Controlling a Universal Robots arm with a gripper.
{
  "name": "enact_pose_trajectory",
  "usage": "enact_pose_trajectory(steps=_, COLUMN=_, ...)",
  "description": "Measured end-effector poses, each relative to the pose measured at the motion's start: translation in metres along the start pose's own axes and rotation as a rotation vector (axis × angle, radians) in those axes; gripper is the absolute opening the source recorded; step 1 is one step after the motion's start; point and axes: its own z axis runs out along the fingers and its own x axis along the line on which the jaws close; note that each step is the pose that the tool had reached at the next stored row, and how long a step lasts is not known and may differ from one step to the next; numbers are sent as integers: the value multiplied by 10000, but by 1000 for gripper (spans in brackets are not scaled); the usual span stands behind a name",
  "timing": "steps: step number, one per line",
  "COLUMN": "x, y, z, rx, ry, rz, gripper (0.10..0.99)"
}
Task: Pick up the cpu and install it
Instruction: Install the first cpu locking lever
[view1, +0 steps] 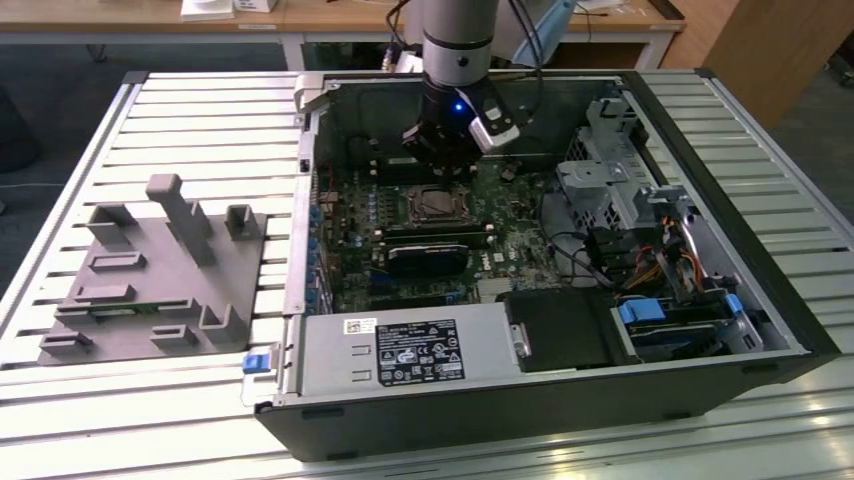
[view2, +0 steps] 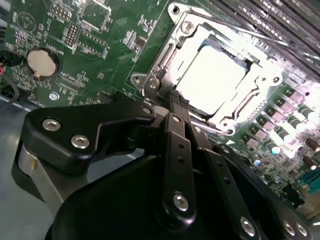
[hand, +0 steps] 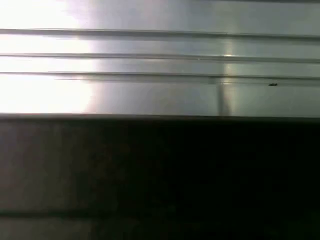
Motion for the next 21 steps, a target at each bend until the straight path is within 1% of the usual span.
enact_pose_trajectory(steps=1, x=-6, y=5, z=15, rx=8, ry=1, rz=2, gripper=106)
enact_pose_trajectory(steps=9, x=-6, y=5, z=15, rx=-12, ry=1, rz=1, gripper=106)
enact_pose_trajectory(steps=13, x=-7, y=4, z=-9, rx=-54, ry=2, rz=2, gripper=106)
enact_pose_trajectory(steps=17, x=-9, y=3, z=-76, rx=-142, ry=1, rz=4, gripper=106)
enact_pose_trajectory(steps=18, x=-8, y=2, z=-143, rx=-250, ry=1, rz=6, gripper=106)
enact_pose_trajectory(steps=21, x=22, y=1, z=-160, rx=-316, ry=-7, rz=7, gripper=106)
